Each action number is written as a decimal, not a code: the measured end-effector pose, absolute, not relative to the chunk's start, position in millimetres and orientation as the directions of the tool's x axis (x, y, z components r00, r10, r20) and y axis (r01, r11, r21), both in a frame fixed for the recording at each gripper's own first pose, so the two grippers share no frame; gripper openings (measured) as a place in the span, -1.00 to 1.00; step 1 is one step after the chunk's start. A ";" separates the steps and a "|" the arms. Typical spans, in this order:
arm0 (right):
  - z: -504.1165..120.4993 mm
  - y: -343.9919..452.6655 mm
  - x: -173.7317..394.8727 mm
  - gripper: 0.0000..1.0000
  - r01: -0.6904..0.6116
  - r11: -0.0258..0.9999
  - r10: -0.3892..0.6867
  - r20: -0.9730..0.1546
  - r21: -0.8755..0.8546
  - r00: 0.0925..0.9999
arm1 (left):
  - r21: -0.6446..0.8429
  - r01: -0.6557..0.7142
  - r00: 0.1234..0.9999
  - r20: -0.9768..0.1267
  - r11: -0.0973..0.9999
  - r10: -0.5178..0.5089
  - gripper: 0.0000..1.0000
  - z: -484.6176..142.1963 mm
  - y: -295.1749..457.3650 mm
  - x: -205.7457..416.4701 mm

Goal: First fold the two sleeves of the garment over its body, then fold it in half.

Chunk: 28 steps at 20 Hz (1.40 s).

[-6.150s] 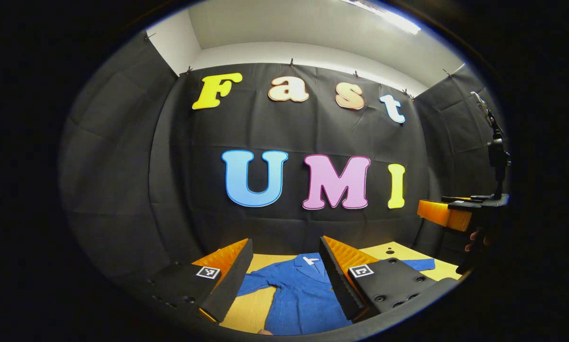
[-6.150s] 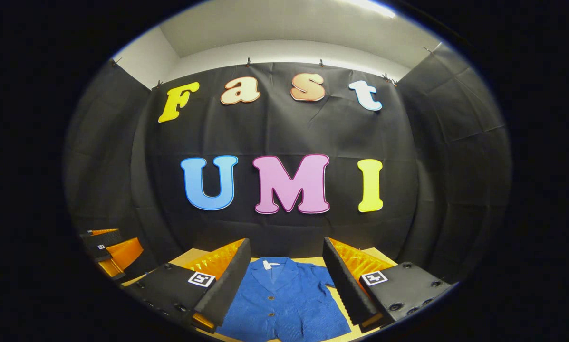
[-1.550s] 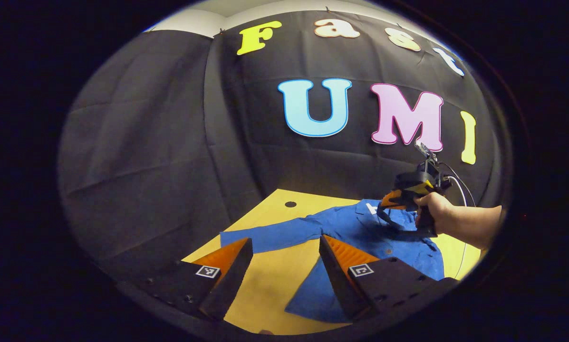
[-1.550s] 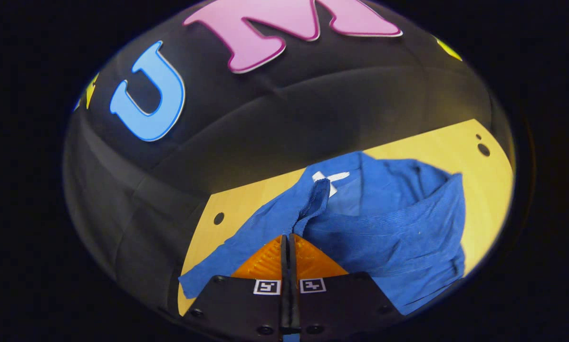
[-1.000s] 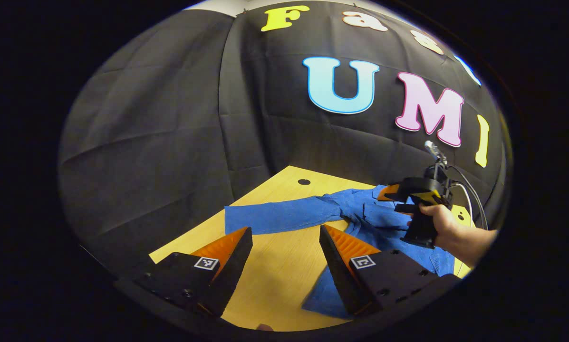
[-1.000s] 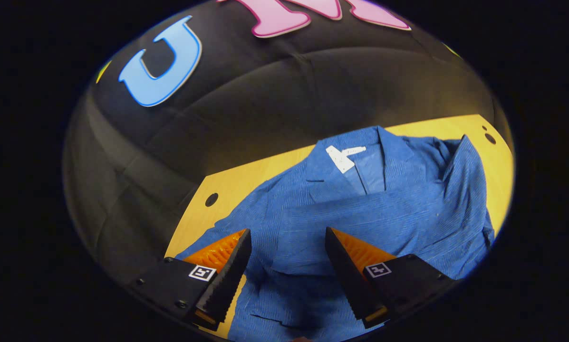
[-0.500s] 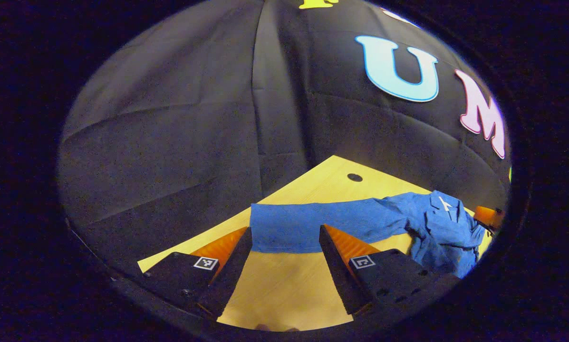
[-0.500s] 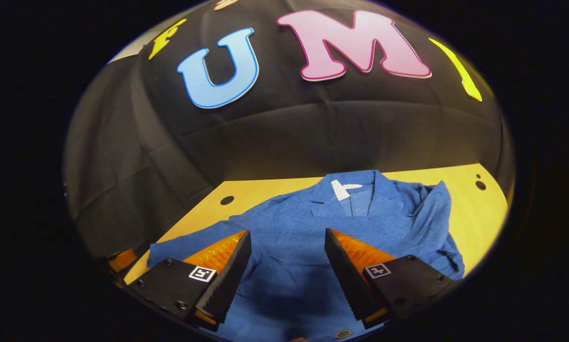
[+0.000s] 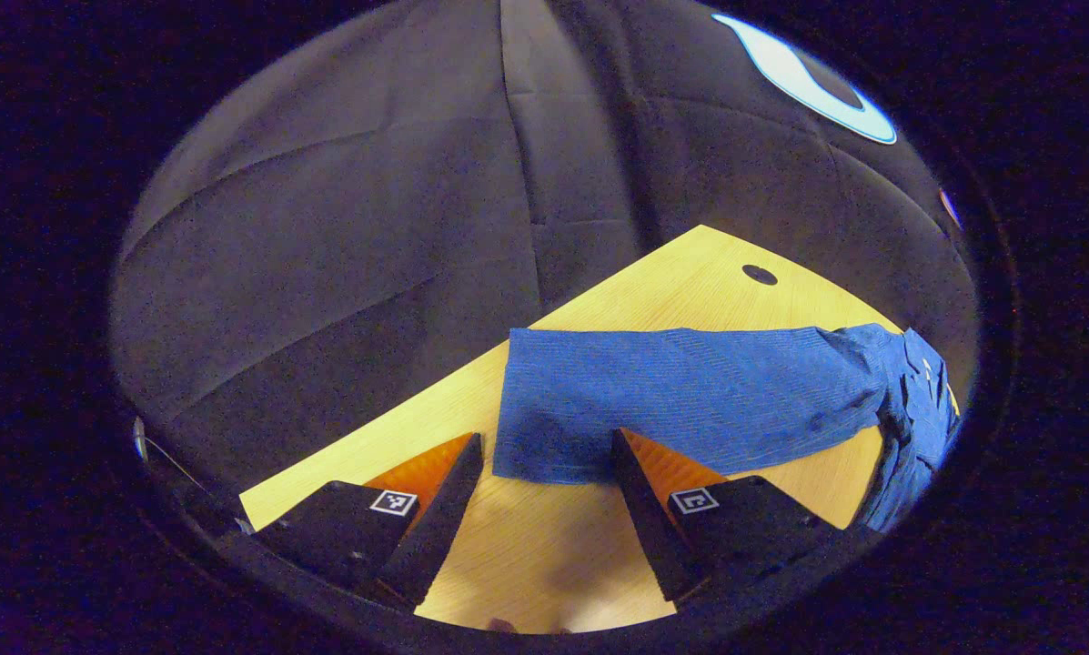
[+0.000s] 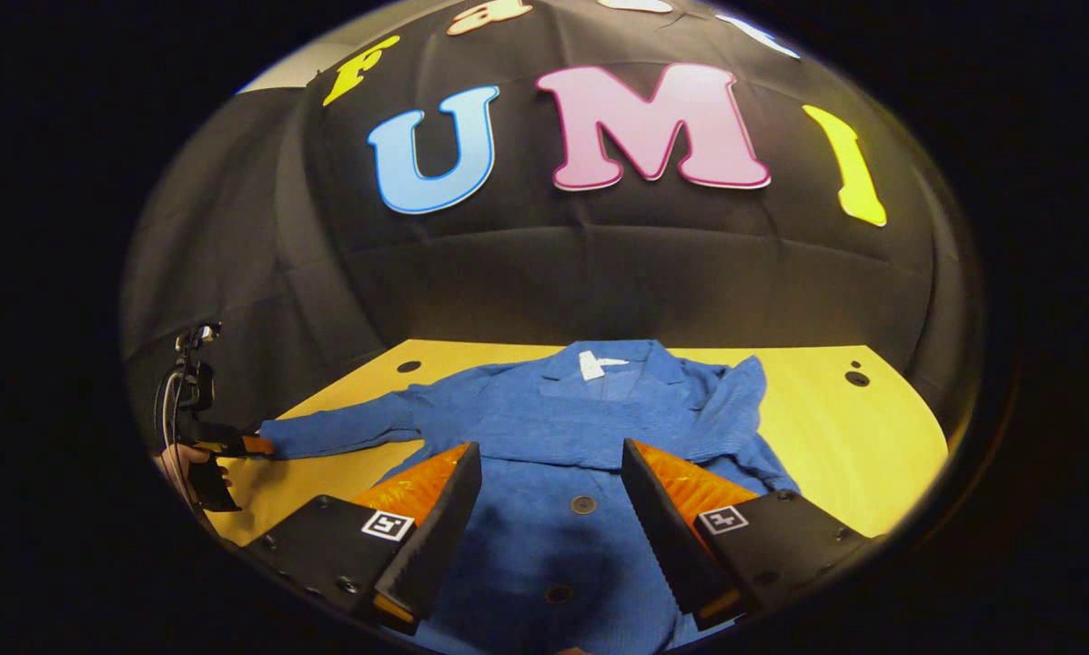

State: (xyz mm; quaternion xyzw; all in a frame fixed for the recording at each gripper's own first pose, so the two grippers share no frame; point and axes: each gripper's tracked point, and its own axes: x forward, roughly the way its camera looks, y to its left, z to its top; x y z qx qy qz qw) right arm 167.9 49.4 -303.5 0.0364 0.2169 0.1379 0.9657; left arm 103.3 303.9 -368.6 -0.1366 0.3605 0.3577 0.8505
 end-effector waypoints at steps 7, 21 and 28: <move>-321.9 -1.7 158.2 0.94 -0.178 0.972 0.231 -0.466 0.156 0.854 | -0.003 -0.606 0.547 -0.728 0.796 0.414 -0.24 -364.5 298.1 132.9; -325.8 -60.8 159.2 0.94 -0.093 0.988 0.140 -0.482 0.121 0.865 | -0.124 -0.520 0.713 -0.607 0.845 0.350 -1.00 -284.5 236.2 199.0; -343.0 -114.0 148.7 0.94 0.010 0.996 0.035 -0.527 0.084 0.849 | -0.120 -0.088 0.875 -0.483 0.989 0.019 -1.00 -195.4 34.4 284.6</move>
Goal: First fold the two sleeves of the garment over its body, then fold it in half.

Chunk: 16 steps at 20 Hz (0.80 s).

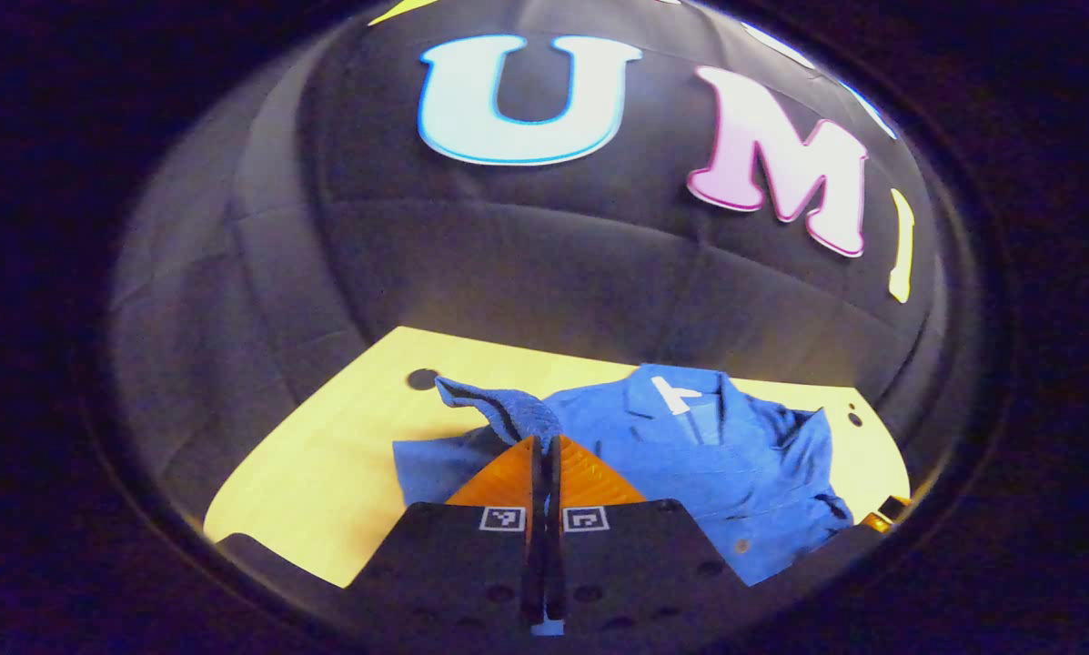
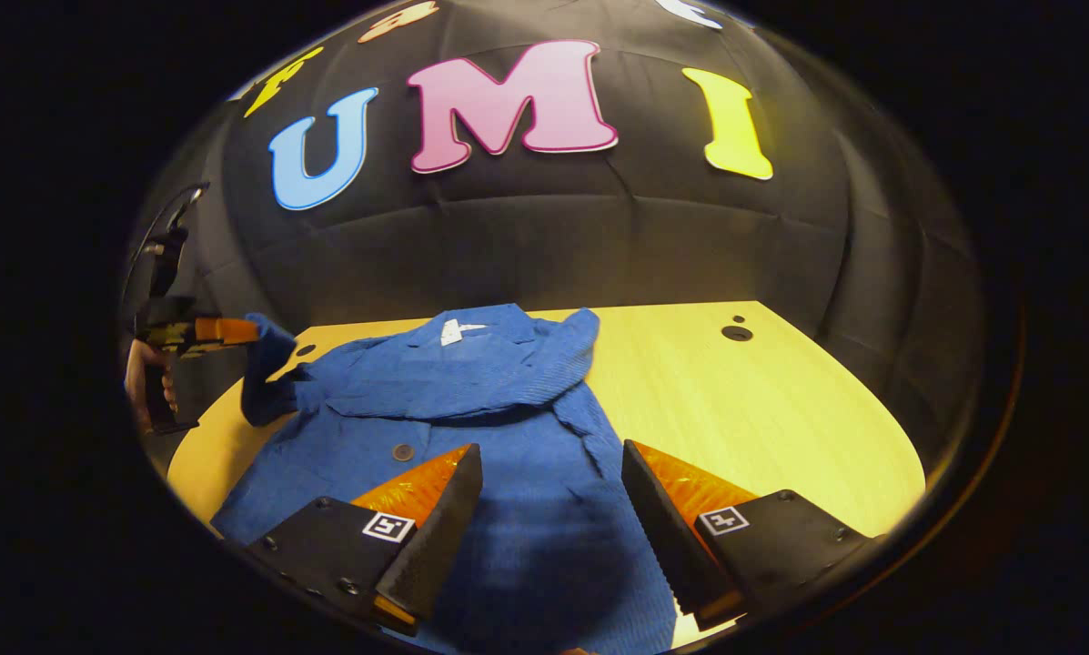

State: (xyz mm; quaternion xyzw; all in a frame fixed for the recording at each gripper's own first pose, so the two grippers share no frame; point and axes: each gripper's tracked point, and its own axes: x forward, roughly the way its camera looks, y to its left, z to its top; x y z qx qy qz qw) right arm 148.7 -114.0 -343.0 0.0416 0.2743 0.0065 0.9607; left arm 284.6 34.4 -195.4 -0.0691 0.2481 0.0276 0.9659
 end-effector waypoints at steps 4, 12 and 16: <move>-349.1 -154.2 138.8 0.95 0.102 0.991 -0.037 -0.544 0.090 0.838 | -0.181 0.112 0.873 -0.452 0.977 -0.184 -1.00 -183.1 -90.9 329.2; -353.5 -216.0 128.3 0.95 0.224 0.969 -0.125 -0.570 0.107 0.812 | -0.237 0.262 0.798 -0.492 0.935 -0.348 -0.73 -225.3 -229.3 347.1; -363.4 -218.8 122.1 0.94 0.238 0.963 -0.118 -0.596 0.127 0.794 | -0.250 0.262 0.791 -0.499 0.932 -0.355 0.74 -223.0 -238.5 337.3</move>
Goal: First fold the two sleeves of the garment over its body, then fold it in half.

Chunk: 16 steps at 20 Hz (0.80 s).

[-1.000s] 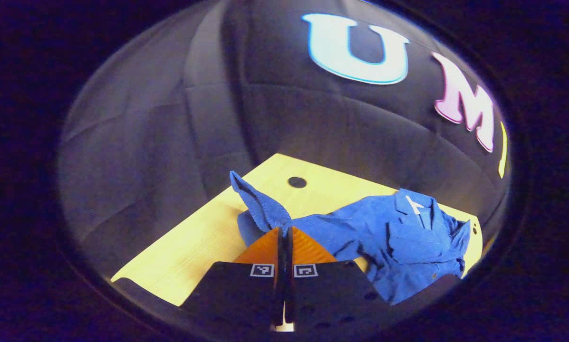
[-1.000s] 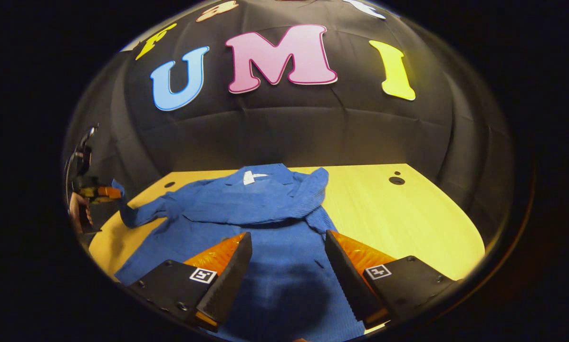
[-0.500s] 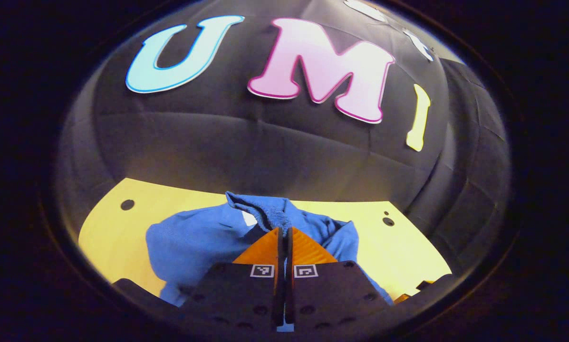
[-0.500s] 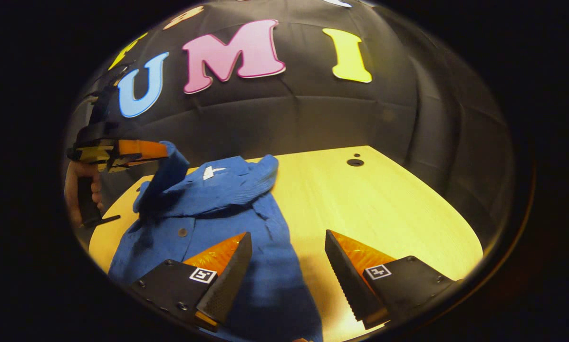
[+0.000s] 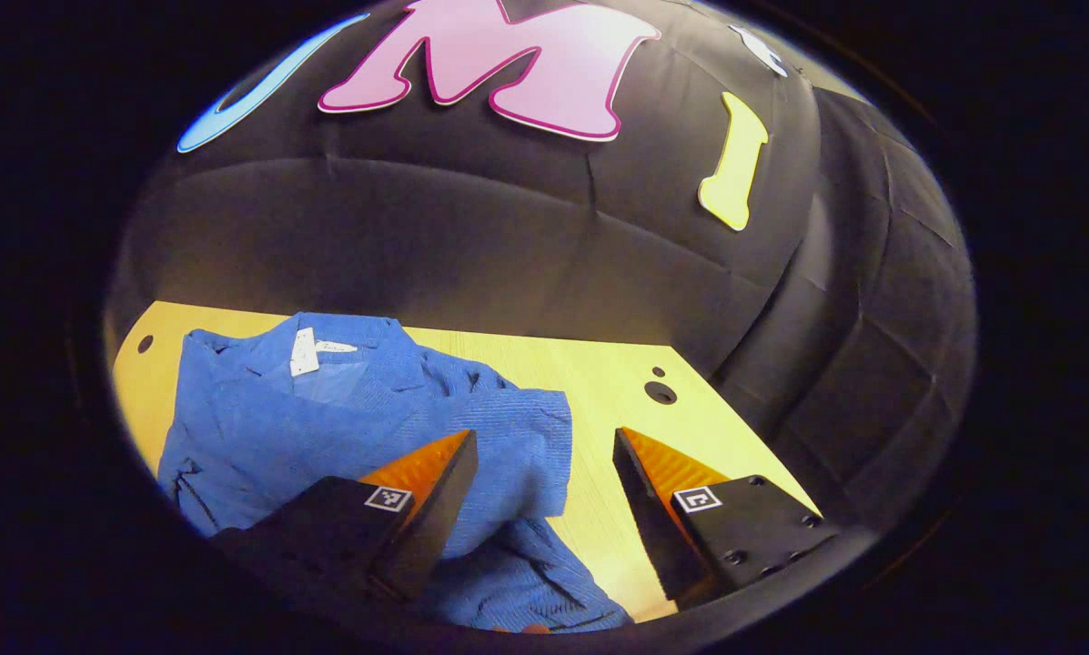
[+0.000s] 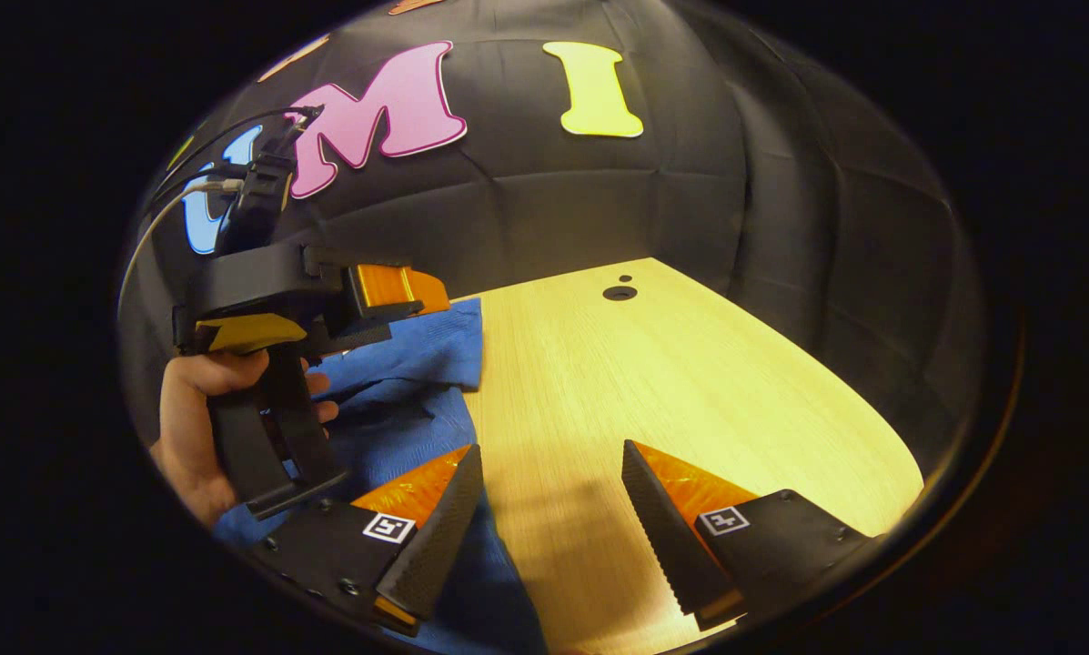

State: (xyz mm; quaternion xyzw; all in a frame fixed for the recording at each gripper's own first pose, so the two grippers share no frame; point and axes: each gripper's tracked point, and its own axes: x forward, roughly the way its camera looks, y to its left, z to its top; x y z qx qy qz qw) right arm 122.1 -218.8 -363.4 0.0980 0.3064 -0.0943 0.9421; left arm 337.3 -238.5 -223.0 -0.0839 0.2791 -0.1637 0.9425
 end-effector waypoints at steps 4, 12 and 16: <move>-370.3 -201.1 108.9 0.95 0.202 0.971 -0.083 -0.618 0.124 0.781 | -0.210 0.241 0.819 -0.480 0.948 -0.314 0.70 -220.5 -204.8 312.8; -381.2 -169.2 37.2 0.95 0.149 0.987 -0.064 -0.708 0.059 0.703 | 0.066 0.048 0.757 -0.654 0.997 0.007 0.70 -254.3 7.1 120.3; -392.6 -151.8 -8.2 0.96 0.154 0.987 -0.056 -0.769 0.055 0.637 | 0.136 -0.043 0.664 -0.736 0.990 0.130 0.70 -283.2 83.7 32.2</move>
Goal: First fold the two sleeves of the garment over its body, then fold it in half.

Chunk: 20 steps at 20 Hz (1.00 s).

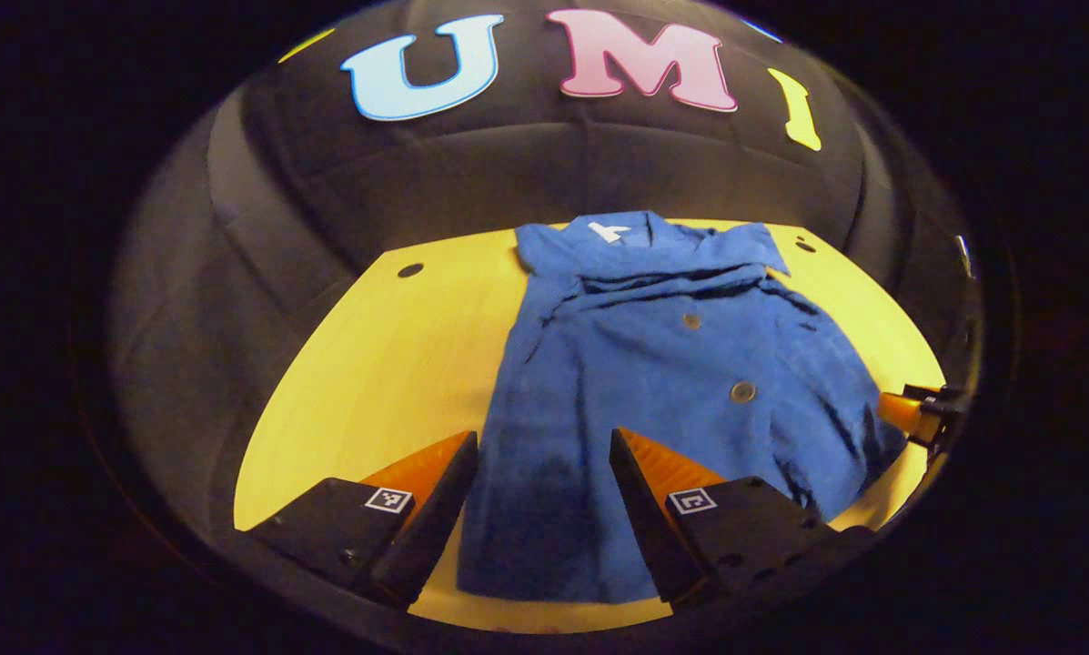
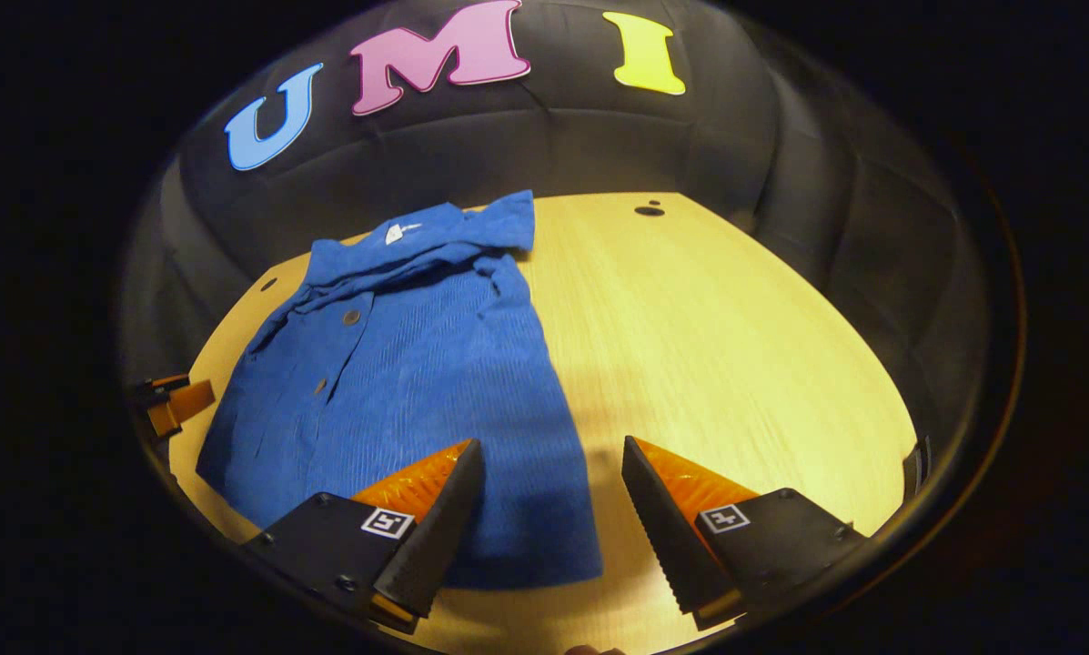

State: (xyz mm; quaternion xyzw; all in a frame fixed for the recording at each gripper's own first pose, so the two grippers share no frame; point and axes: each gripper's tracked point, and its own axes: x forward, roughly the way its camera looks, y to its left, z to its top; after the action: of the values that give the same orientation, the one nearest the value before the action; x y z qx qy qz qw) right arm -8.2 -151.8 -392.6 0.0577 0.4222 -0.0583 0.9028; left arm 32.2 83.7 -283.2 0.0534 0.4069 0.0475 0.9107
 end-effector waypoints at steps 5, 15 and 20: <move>-394.6 -170.6 -36.0 0.98 0.176 0.983 -0.157 -0.771 -0.058 0.617 | 0.065 -0.099 0.587 -0.802 0.993 0.111 0.70 -319.5 92.0 -22.2; -406.0 -143.5 -38.2 0.91 0.184 0.983 -0.107 -0.830 -0.006 0.547 | 0.005 -0.075 0.565 -0.824 0.997 0.046 0.55 -330.8 75.3 -24.6; -407.1 -135.0 -31.6 -0.52 0.186 0.982 -0.090 -0.837 0.015 0.540 | -0.024 -0.042 0.580 -0.814 0.999 0.005 -0.53 -333.1 52.9 -19.7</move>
State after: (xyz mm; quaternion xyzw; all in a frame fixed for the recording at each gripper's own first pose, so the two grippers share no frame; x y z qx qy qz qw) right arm -31.6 -135.0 -407.1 0.0509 0.4732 -0.0788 0.8759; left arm -19.7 52.9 -333.1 -0.0204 0.4579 0.0132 0.8887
